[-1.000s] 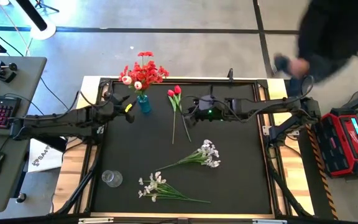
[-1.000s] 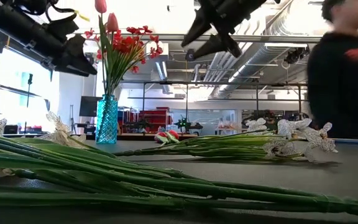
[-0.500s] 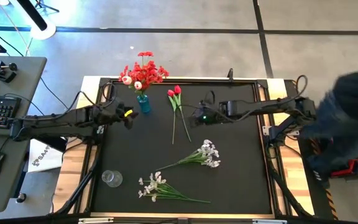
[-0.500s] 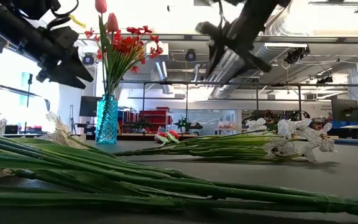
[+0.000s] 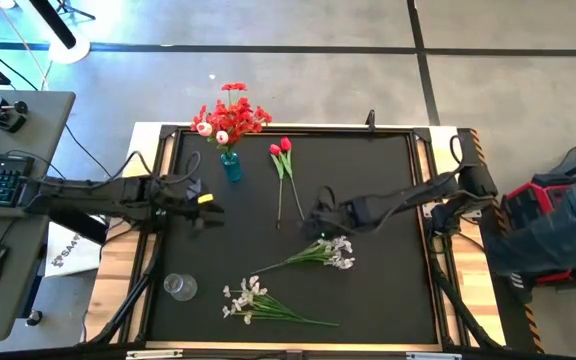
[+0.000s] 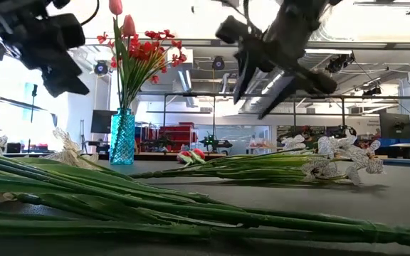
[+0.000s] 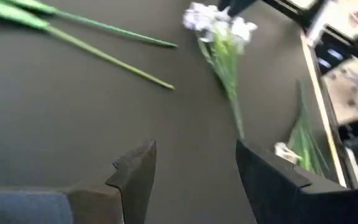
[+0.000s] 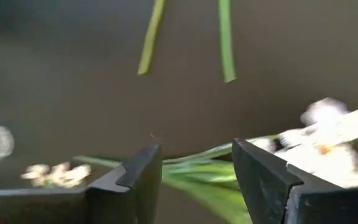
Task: Sort flowers into vase by color
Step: Put the center white flower into the transparent vase
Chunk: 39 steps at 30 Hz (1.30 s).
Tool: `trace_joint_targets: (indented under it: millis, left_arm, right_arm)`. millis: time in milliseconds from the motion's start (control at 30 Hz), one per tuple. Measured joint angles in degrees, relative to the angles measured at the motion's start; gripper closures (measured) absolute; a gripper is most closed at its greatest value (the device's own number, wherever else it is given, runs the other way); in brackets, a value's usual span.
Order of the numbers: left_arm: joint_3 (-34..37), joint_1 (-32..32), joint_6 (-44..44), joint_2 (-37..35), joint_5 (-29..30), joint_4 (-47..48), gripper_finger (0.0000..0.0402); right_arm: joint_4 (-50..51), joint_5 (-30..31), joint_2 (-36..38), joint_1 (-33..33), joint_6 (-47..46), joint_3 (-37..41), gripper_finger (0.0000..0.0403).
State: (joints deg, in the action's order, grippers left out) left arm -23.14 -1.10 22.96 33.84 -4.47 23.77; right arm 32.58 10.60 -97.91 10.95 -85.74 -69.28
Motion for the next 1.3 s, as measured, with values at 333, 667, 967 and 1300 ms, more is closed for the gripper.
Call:
trace_joint_targets:
  millis: [333,667,967,1300]
  left_arm:
    - [0.0,7.5,-3.9,10.3,1.6,-16.1,0.0193]
    - [0.0,11.2,2.4,27.6,1.7,-35.5,0.0193]
    - [-9.2,14.1,2.9,42.6,2.1,-38.2,0.0193]
    - [-21.8,15.3,3.8,55.6,1.1,-37.0,0.0193]
  right_arm:
    - [-6.8,7.3,0.0,5.2,-1.7,0.0,0.0222]
    - [-4.9,-1.8,0.0,9.4,3.2,0.0,0.0222]
    - [-2.9,-4.0,0.0,17.5,2.0,0.0,0.0222]
    - [0.7,-4.6,0.1,21.7,0.7,0.0,0.0222]
